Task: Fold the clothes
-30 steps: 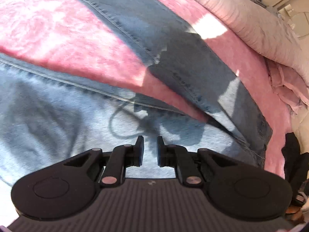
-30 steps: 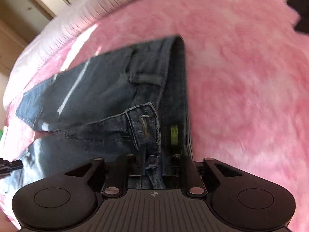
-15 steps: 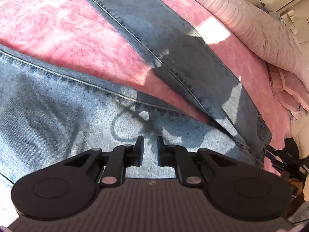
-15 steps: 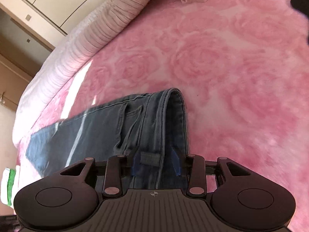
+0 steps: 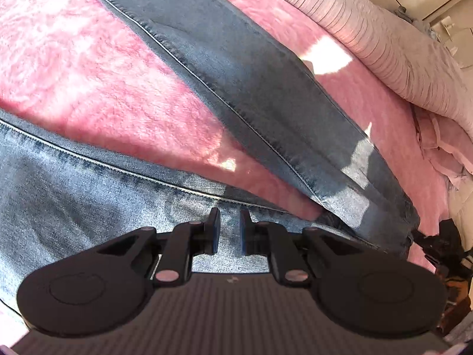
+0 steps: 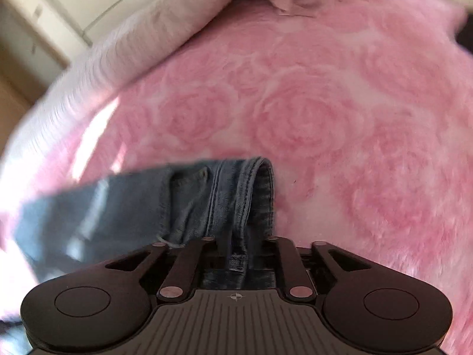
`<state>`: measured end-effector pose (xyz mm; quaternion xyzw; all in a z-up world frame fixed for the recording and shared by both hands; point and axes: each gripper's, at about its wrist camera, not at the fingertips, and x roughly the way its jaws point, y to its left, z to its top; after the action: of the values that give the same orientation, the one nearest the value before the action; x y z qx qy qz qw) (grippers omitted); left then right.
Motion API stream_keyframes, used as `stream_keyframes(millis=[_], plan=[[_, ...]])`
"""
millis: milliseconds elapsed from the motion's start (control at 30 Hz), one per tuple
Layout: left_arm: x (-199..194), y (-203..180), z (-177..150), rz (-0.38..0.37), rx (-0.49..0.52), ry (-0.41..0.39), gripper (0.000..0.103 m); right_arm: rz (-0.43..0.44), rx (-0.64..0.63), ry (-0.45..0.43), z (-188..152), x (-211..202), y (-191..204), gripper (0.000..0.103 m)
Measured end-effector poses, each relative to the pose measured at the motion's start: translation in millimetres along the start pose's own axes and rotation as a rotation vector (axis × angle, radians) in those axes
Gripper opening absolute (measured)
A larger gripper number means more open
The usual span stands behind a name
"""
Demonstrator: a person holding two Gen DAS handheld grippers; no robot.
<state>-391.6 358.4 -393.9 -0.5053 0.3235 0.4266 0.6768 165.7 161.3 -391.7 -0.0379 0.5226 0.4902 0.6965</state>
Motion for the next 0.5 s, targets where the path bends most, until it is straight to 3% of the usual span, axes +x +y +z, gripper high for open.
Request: stream_keyframes(millis=[33,67,233,267,300,400,467,500], plan=[[0.9,1.0,0.5,0.002,-0.007,0.001,0.008,0.031,0.048,-0.007,5.2,-5.9,-4.9,0.040],[2.4,1.9,1.3,0.006,-0.015,0.003,0.008,0.054,0.088,-0.030,10.4,-8.5,-9.6,0.046],[8.5,-0.7,6.1,0.000,-0.033,0.005,0.008,0.064,0.120,-0.021,37.2,23.4,-16.9,0.048],[8.3,-2.5,8.0,-0.005,-0.027,0.004,0.008,0.070,0.113,0.005,38.4,30.7,-15.2,0.040],[7.6,-4.1,10.4,-0.007,-0.017,0.001,0.008,0.080,0.090,0.006,38.4,33.3,-11.4,0.013],[6.0,-7.0,17.3,-0.008,0.006,-0.020,0.008,0.082,-0.076,-0.108,29.6,14.9,10.4,0.006],[8.9,-6.6,21.0,-0.004,0.005,-0.030,0.008,0.025,-0.088,-0.160,24.8,13.7,7.0,0.006],[11.6,-6.4,21.9,0.000,0.004,-0.027,0.008,-0.028,-0.085,-0.128,21.3,25.8,0.1,0.006]])
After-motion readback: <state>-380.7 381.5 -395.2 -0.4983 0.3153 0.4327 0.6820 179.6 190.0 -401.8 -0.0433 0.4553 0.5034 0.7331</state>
